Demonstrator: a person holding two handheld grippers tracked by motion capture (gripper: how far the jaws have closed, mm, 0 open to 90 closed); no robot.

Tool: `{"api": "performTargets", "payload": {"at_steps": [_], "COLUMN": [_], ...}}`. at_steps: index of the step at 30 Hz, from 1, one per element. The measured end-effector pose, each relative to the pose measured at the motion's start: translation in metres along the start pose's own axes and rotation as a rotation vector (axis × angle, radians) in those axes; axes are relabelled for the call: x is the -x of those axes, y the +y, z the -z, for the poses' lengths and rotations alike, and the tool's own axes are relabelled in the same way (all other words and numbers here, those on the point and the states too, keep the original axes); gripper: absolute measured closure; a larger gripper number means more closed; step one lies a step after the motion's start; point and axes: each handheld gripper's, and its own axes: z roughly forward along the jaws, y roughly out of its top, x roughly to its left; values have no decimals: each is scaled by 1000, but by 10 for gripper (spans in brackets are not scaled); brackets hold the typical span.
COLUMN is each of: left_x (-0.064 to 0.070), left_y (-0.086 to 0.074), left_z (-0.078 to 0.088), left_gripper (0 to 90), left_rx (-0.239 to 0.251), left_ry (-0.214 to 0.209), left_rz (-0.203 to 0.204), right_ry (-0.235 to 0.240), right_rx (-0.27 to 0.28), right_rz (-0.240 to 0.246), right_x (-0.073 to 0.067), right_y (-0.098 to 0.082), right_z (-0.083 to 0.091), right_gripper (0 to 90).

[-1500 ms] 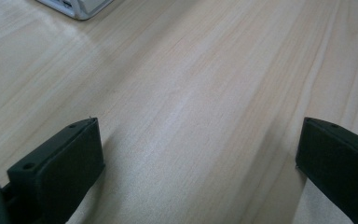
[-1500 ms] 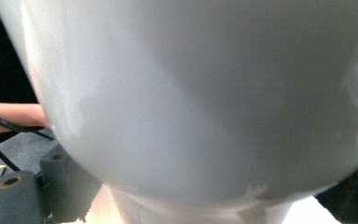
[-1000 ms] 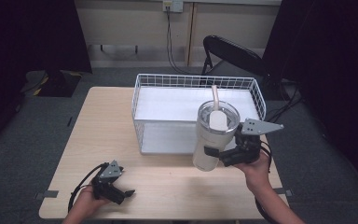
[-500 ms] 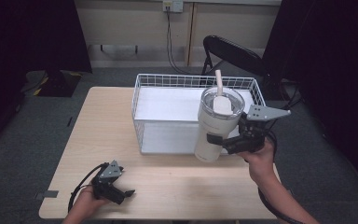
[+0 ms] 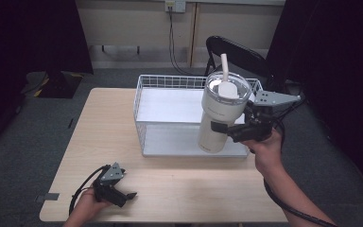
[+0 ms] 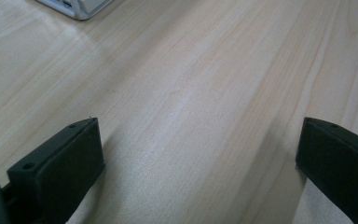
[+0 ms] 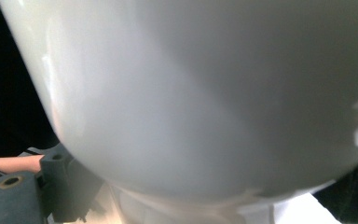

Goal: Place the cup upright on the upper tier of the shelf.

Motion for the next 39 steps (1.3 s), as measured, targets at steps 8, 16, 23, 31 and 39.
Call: {"api": "performTargets", "payload": {"at_steps": [8,16,23,31,39], "left_x": [0,0,0,0,0], "left_y": [0,0,0,0,0], "left_z": [0,0,0,0,0], "left_gripper": [0,0,0,0,1], "left_rx": [0,3,3,3,4], "left_ry": [0,0,3,3,3], "left_rz": [0,4,-1,-2,-2], "right_ry": [-20,-36,-65,-85,-122], "right_rx": [-6,9,-2,6,2], "right_rz": [-10,-12,-11,-1,10], "right_x": [6,10,15,21,27], "right_y": [10,20,32,40,47], "right_z": [1,2,1,-6,-14], "right_gripper": [99,99,99,100,99]}}
